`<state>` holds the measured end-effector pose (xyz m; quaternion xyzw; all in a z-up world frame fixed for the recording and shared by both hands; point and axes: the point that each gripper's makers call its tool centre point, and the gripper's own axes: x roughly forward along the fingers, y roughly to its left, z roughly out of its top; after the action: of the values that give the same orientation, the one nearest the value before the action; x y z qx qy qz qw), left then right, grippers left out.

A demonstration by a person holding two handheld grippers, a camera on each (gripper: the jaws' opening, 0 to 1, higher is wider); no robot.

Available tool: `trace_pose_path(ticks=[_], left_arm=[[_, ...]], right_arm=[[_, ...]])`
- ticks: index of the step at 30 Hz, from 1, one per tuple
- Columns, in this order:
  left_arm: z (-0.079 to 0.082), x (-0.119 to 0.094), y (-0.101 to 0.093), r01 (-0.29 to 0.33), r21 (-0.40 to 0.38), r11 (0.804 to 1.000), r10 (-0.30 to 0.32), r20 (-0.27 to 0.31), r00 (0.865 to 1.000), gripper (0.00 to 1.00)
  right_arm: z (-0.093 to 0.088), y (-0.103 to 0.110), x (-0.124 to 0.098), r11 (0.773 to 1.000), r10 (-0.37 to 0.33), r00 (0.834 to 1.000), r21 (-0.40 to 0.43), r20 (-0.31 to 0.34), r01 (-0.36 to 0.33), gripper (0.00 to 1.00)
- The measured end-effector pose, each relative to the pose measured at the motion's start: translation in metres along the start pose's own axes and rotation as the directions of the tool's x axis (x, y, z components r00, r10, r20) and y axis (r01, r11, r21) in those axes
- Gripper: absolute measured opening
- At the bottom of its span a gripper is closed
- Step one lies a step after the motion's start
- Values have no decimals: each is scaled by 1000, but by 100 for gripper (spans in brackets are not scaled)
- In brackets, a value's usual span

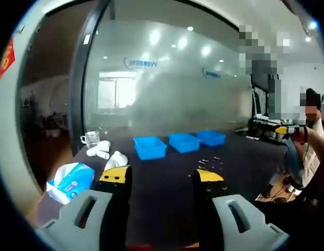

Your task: Sort the screws, nuts, and washers into the corresponding bins

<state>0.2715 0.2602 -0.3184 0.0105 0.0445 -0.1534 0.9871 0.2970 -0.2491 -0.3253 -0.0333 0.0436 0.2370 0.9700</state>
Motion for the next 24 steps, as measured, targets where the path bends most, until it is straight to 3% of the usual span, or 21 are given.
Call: trace_pose_path(ticks=[11, 17, 24], left_arm=[[-2, 3, -11, 74, -17, 997, -74, -22, 997, 48], [-10, 8, -26, 154, 8, 988, -153, -81, 985, 48], [-12, 11, -37, 198, 3, 980, -197, -94, 976, 49]], right_arm=[[-11, 13, 10, 998, 69, 996, -9, -62, -69, 47], [-17, 33, 19, 984, 178, 978, -1, -111, -179, 48], [-15, 44, 28, 971, 235, 963, -3, -131, -237, 47]])
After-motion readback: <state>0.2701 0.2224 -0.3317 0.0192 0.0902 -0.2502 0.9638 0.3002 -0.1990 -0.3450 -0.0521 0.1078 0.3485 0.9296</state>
